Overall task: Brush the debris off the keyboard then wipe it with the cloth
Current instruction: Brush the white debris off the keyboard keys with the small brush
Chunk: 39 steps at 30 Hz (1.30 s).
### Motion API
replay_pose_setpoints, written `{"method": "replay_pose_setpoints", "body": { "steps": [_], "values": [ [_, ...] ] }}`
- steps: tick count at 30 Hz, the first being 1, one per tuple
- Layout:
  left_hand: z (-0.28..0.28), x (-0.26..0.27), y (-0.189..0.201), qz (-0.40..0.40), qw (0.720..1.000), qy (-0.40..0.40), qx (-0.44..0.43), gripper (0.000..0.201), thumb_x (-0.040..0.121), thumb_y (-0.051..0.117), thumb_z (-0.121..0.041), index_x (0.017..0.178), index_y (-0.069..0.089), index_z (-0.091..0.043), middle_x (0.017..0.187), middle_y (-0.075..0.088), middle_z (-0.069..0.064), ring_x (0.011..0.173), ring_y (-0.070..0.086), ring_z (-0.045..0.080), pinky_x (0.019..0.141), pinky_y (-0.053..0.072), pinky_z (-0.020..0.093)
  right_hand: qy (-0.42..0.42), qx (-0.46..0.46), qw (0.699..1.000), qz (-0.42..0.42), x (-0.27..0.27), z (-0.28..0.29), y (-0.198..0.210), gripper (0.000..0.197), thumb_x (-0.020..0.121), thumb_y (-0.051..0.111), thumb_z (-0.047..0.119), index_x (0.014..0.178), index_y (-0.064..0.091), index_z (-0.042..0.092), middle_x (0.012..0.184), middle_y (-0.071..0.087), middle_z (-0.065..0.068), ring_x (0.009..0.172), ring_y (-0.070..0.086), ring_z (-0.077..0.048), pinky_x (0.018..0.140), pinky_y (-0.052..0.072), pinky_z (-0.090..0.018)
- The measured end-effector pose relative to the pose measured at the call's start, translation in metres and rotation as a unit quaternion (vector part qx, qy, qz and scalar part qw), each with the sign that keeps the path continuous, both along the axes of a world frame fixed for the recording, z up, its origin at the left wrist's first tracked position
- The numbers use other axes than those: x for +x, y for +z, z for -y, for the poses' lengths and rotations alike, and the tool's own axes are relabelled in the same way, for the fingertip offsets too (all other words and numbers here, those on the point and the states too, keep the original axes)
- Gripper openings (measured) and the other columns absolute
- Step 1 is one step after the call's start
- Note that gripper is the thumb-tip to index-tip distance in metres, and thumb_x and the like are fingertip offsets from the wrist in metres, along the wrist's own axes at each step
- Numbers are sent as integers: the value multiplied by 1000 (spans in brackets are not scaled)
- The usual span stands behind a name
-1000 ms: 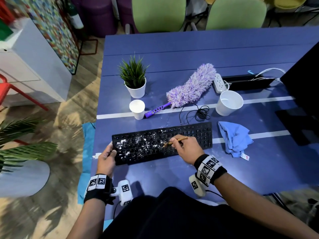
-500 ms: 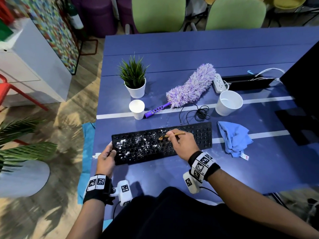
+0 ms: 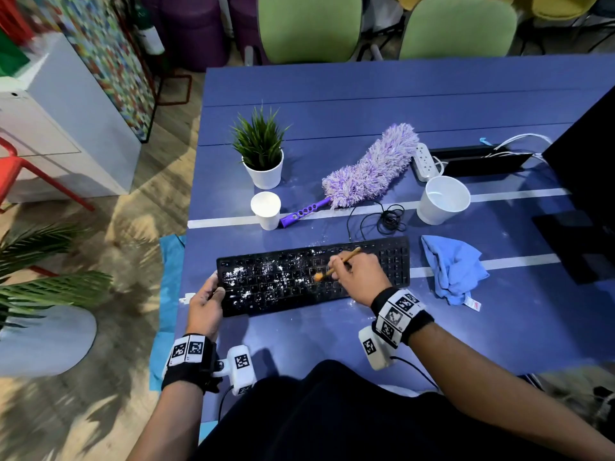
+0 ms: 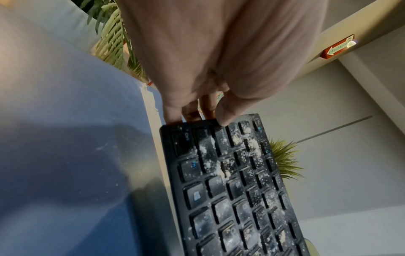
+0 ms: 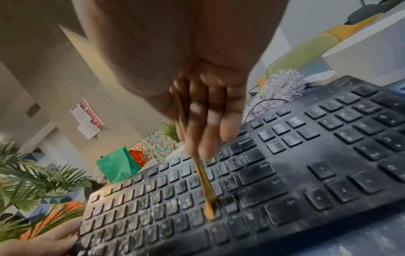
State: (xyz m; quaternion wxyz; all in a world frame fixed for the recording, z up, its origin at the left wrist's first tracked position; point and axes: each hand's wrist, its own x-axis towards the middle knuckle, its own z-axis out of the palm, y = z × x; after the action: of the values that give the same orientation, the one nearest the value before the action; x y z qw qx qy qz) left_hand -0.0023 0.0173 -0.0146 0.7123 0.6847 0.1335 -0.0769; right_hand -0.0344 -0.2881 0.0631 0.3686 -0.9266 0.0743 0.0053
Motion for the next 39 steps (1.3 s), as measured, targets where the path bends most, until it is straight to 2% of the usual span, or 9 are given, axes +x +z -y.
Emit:
{"method": "replay_pose_setpoints", "body": {
  "steps": [4,9,14,17,20,24,31,35,39],
  "values": [
    [0,0,1,3,1000,-5,-6,46,95,38,15,126,59,-12,112,70,-3,116,56,22,113,36,46,-18,-33,999,35,-9,3,-5,30,99,47,35,87,70,20,68,71,-1,66,67,-20,69,55,-33],
    [1,-3,4,-8,1000,-3,-7,46,96,37,15,125,58,-14,102,73,-18,115,56,20,109,39,39,-61,-99,993,-3,-14,13,-5,35,100,41,36,84,64,16,65,66,-7,67,65,-29,64,52,-34],
    [2,-5,8,-13,1000,-10,10,46,95,38,15,129,57,-10,98,74,-20,108,59,14,96,47,20,35,-34,999,3,-18,9,-5,35,97,42,44,91,69,23,69,71,0,63,66,-16,65,56,-33],
    [2,-4,10,-19,1000,-2,11,46,96,38,14,128,57,-11,110,71,-4,113,57,19,106,43,35,-4,-84,996,23,-15,15,-3,33,99,41,40,87,66,21,64,68,0,60,64,-18,61,55,-36],
    [3,-3,11,-26,1000,7,8,45,96,37,14,132,55,-6,123,62,12,116,54,21,110,39,40,-24,-11,996,87,-10,14,9,30,100,46,35,93,71,19,73,73,0,64,67,-14,61,55,-30],
    [3,-2,10,-32,999,14,2,45,96,38,14,134,53,-4,126,60,14,116,53,22,115,35,47,-15,47,986,161,4,2,19,25,99,50,29,98,72,17,85,74,2,78,70,-13,74,56,-30],
    [0,-2,8,-42,999,15,3,45,96,38,13,129,57,-12,125,61,14,116,55,24,115,34,54,20,1,994,106,6,-4,14,28,99,47,34,94,70,17,76,73,-3,73,69,-20,72,55,-36],
    [0,-4,8,-37,999,12,-5,45,96,38,13,127,58,-14,124,62,14,115,55,22,114,34,54,22,-6,996,86,5,0,13,45,96,37,48,93,70,17,75,73,-4,74,70,-22,73,56,-38],
    [1,-3,7,-35,999,11,-8,45,96,38,13,127,58,-13,123,62,14,114,54,22,114,33,54,-13,10,992,122,1,4,13,26,99,50,30,96,72,16,81,74,-1,75,68,-17,74,54,-29]
  ]
}}
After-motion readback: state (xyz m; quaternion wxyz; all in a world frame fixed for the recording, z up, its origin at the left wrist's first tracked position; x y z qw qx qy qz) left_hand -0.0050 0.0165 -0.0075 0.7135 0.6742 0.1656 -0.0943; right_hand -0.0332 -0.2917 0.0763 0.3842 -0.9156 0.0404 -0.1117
